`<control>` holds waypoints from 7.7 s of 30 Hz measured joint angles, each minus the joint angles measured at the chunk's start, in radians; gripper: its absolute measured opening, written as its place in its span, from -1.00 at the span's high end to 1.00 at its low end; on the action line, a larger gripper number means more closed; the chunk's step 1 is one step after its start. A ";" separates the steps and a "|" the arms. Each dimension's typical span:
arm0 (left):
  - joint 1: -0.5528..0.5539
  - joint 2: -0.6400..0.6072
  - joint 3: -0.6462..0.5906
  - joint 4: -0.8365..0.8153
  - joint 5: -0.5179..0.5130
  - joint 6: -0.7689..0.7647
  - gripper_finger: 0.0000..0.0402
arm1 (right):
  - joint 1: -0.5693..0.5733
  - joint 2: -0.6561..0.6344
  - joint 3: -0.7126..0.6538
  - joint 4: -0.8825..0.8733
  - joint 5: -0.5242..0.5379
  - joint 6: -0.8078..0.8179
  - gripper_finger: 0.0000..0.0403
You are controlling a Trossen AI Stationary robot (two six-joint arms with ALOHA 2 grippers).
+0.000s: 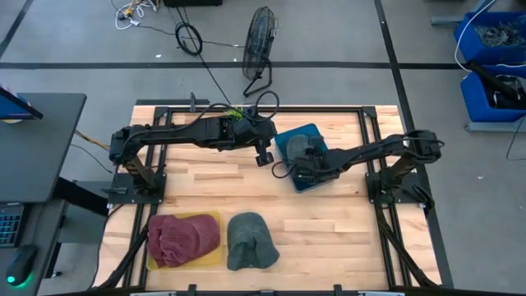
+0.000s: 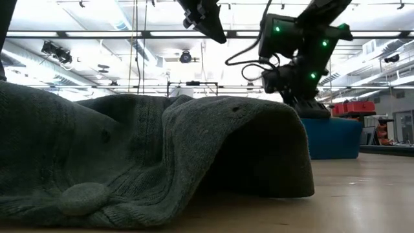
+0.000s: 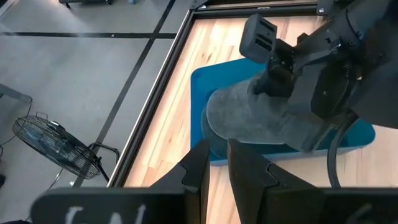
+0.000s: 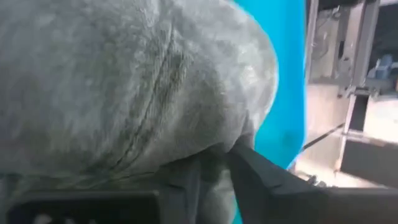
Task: Pick & Place hat
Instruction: Put the right black cap into the blue bin, then put the black cap into the blue bin
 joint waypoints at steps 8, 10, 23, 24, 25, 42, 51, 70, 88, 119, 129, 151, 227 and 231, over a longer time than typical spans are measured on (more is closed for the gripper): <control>0.000 0.000 0.000 -0.013 0.000 -0.027 0.70 | -0.002 -0.017 0.094 -0.089 0.034 -0.158 0.24; 0.000 0.000 0.000 -0.022 0.000 -0.033 0.70 | -0.003 -0.023 0.116 -0.123 0.038 -0.191 0.18; -0.030 -0.011 0.001 -0.094 0.000 -0.056 0.70 | -0.003 -0.180 0.315 -0.554 0.046 0.102 0.12; -0.035 -0.021 0.001 -0.132 0.001 -0.067 0.70 | -0.003 -0.201 0.324 -0.563 0.042 0.119 0.12; -0.042 -0.029 0.001 -0.175 0.001 -0.089 0.70 | -0.003 -0.224 0.330 -0.566 0.029 0.129 0.12; -0.348 -0.090 -0.015 -0.503 0.109 -0.436 0.70 | -0.002 -0.355 0.331 -0.543 -0.245 0.278 0.11; -0.566 -0.088 -0.239 -0.268 0.183 -0.688 0.70 | -0.002 -0.348 0.304 -0.418 -0.245 0.277 0.11; -0.696 -0.089 -0.755 0.525 0.103 -0.819 0.07 | -0.002 -0.337 0.180 -0.214 -0.402 0.357 0.11; -0.708 -0.073 -0.844 0.726 0.017 -0.831 0.07 | -0.001 -0.337 0.171 -0.195 -0.401 0.331 0.11; -0.626 -0.024 -0.483 0.381 -0.127 -0.601 0.96 | 0.191 -0.327 0.171 0.113 -0.632 0.266 0.11; -0.477 -0.022 -0.441 0.391 -0.165 -0.576 0.94 | 0.371 -0.144 0.172 0.390 -0.501 0.129 0.11; -0.398 -0.022 -0.441 0.343 -0.173 -0.569 0.94 | 0.408 -0.010 0.172 0.466 -0.109 -0.040 0.11; -0.415 -0.023 -0.443 0.279 -0.167 -0.493 0.45 | 0.053 -0.299 -0.430 0.563 -0.049 -0.246 0.92; -0.402 -0.023 -0.443 0.282 -0.167 -0.486 0.45 | 0.050 -0.300 -0.404 0.560 -0.026 -0.215 0.84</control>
